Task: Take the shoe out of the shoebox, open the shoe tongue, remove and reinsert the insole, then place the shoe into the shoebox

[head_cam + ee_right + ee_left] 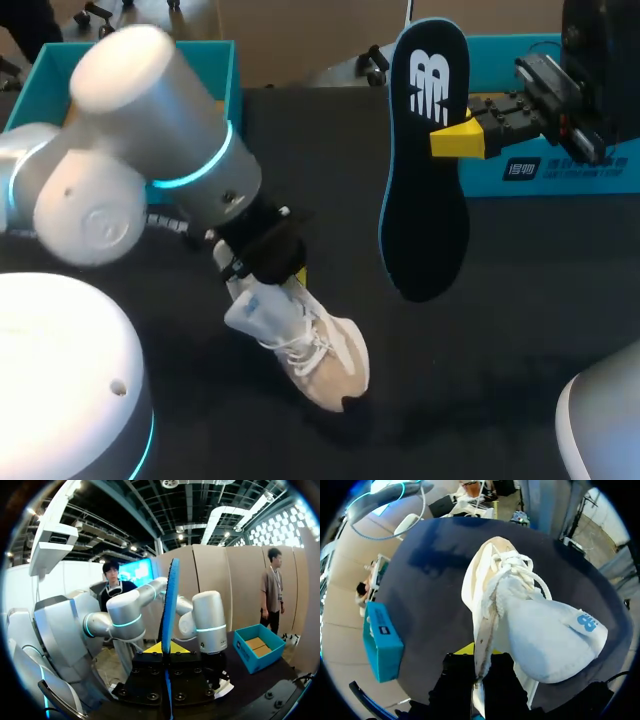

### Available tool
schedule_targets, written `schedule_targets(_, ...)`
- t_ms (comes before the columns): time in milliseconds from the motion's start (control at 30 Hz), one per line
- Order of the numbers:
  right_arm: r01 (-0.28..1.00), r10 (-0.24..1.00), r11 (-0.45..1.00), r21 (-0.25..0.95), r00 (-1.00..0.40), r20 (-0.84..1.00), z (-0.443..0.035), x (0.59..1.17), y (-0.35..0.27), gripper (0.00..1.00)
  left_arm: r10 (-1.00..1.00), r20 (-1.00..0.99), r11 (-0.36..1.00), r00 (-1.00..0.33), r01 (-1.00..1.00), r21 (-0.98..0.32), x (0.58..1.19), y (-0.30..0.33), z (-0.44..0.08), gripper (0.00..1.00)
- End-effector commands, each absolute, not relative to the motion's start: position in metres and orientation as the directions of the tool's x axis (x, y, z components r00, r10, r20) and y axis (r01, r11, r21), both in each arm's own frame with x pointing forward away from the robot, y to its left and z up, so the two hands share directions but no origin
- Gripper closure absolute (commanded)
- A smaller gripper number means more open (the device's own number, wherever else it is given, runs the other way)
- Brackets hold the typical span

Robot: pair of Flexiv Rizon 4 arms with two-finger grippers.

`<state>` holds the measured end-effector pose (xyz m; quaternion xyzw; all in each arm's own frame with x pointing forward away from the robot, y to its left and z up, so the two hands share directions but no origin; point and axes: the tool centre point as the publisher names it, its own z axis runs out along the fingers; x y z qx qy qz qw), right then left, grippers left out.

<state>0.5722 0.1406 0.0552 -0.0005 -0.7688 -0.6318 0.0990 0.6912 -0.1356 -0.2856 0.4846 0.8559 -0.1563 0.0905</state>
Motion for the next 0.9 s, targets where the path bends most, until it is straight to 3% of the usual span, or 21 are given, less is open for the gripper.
schedule_targets(33,0.127,-0.127,0.206,0.97,-0.98,0.155,0.056,0.575,0.144,1.0,0.901,-0.135,0.38,-0.412,0.901,-0.21,0.706,-0.147,-0.283,1.0)
schedule_targets(300,0.127,-0.127,0.206,0.97,-0.98,0.155,0.056,0.575,0.144,1.0,0.901,-0.135,0.38,-0.412,0.901,-0.21,0.706,-0.147,-0.283,1.0)
schedule_targets(500,0.127,-0.127,0.206,0.97,-0.98,0.155,0.056,0.575,0.144,1.0,0.992,-0.015,0.122,-0.127,0.974,-0.193,0.698,-0.152,-0.286,1.0)
schedule_targets(700,0.127,-0.127,0.206,0.97,-0.98,0.155,0.056,0.575,0.144,1.0,0.997,0.049,-0.059,0.066,0.99,-0.127,0.674,-0.152,-0.295,1.0)
schedule_targets(900,0.127,-0.127,0.206,0.97,-0.98,0.155,0.056,0.575,0.144,1.0,0.991,0.083,-0.098,0.109,0.987,-0.129,0.668,-0.16,-0.303,1.0)
